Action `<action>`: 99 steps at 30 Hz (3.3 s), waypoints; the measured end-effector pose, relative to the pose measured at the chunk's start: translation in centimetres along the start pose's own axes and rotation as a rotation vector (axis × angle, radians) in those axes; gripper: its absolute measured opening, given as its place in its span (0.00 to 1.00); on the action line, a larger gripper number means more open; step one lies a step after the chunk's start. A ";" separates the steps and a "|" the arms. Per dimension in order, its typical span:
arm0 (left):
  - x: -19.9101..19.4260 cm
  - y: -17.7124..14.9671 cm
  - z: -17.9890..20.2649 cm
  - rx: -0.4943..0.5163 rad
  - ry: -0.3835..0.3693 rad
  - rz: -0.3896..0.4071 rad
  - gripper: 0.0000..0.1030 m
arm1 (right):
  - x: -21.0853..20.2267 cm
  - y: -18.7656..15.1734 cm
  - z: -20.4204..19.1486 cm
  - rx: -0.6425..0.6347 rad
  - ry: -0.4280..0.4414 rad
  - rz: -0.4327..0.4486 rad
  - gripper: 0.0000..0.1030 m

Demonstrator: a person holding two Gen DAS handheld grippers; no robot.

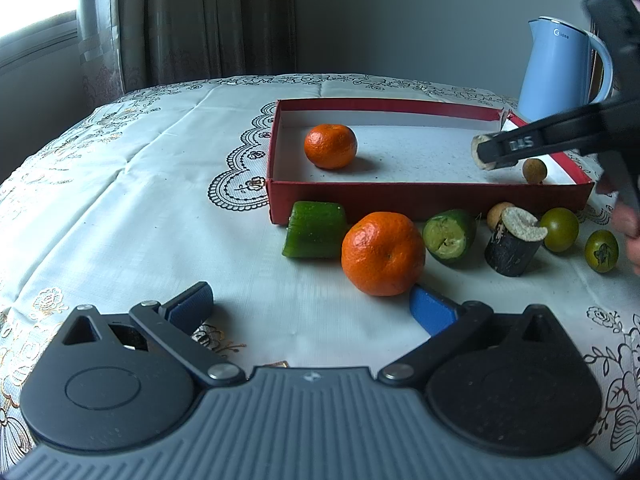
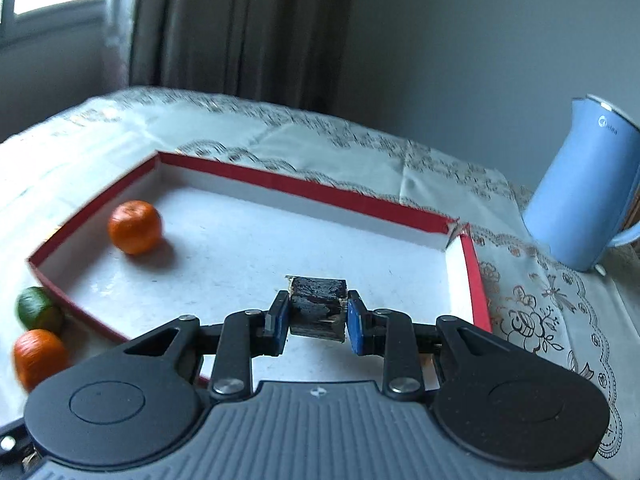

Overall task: Organize fruits
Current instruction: 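Carry the eggplant slice into the red tray and open the right gripper, then withdraw the right gripper and move the left gripper toward the second mandarin, then grasp the second mandarin with the left gripper and lift toward the tray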

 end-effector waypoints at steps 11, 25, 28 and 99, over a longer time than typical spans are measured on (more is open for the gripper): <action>0.0 0.0 0.0 0.000 0.000 0.000 1.00 | -1.8 -1.1 0.8 0.046 -0.009 0.021 0.60; -1.0 -0.1 -0.2 -0.038 -0.028 0.020 1.00 | -10.9 -10.6 1.9 0.155 -0.075 0.176 0.66; -1.5 0.0 0.2 -0.053 -0.038 0.017 1.00 | -10.5 -11.5 2.1 0.195 -0.067 0.136 0.69; -0.5 5.4 5.1 0.032 -0.094 0.078 0.38 | -8.7 -13.8 3.9 0.355 -0.029 0.029 1.00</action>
Point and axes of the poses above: each gripper's, at about its wrist camera, not at the fingertips, and x roughly the way its jaws point, z to its right, y to its top, the point moved 3 cm from there along x, roughly the way its jaws point, and after that the axes turned 12 degrees about -x, right-handed, at the moved point
